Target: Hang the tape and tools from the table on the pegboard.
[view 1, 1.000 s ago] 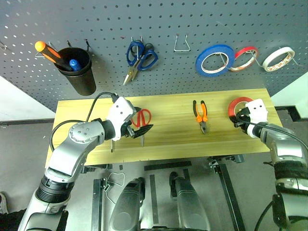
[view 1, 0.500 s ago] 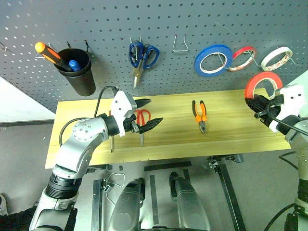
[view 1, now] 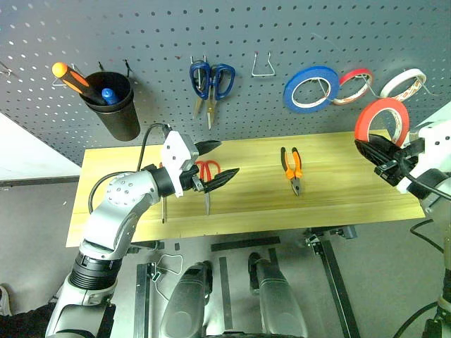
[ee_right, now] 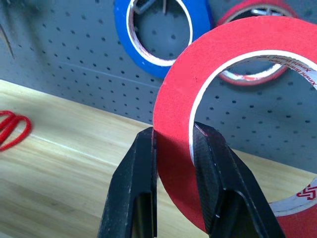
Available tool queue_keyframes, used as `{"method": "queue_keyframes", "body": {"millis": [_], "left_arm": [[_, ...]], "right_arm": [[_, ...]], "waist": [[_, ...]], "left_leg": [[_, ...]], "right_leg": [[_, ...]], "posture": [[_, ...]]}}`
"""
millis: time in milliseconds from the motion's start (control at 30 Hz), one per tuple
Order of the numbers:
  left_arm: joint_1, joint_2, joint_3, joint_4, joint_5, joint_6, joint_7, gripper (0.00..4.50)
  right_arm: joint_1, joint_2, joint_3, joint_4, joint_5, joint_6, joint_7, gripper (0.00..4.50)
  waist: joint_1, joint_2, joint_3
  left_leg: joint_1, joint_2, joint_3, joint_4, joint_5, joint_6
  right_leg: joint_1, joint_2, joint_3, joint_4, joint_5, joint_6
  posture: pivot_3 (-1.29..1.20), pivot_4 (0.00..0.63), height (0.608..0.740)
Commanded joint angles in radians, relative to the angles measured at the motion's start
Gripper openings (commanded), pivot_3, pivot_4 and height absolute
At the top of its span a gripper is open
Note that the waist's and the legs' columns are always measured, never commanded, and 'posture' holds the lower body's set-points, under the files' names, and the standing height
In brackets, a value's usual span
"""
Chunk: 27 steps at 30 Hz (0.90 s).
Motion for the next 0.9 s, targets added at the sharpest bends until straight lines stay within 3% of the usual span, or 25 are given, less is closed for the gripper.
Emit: {"method": "queue_keyframes", "body": {"millis": [33, 533, 900], "left_arm": [[-0.005, -0.005, 0.018, -0.013, -0.016, -0.026, 0.001, 3.95], [-0.024, -0.031, 0.024, -0.041, -0.024, -0.02, 0.041, 3.95], [-0.017, -0.023, 0.021, -0.041, -0.031, -0.028, 0.047, 3.95]], "right_arm": [[-0.045, -0.013, -0.033, -0.035, 0.027, -0.049, -0.009, 0.68], [-0.193, 0.04, 0.123, 0.158, -0.018, -0.175, -0.006, 0.68], [-0.188, 0.025, 0.123, 0.196, -0.031, -0.209, -0.009, 0.68]], "waist": [[0.0, 0.0, -0.003], [0.0, 0.0, -0.011], [0.001, 0.0, -0.011]], "left_leg": [[0.0, 0.0, 0.0, 0.0, 0.0, 0.0], [0.001, 0.0, 0.0, 0.012, 0.0, 0.001], [0.002, 0.0, -0.001, 0.012, 0.0, 0.0]], "right_leg": [[0.0, 0.0, 0.0, 0.0, 0.0, 0.0], [0.002, 0.0, 0.0, 0.012, 0.001, -0.001], [0.002, 0.001, 0.0, 0.013, 0.002, -0.002]], "posture": [[0.09, 0.246, 0.74], [0.1, 0.25, 0.74], [0.11, 0.238, 0.74]]}}
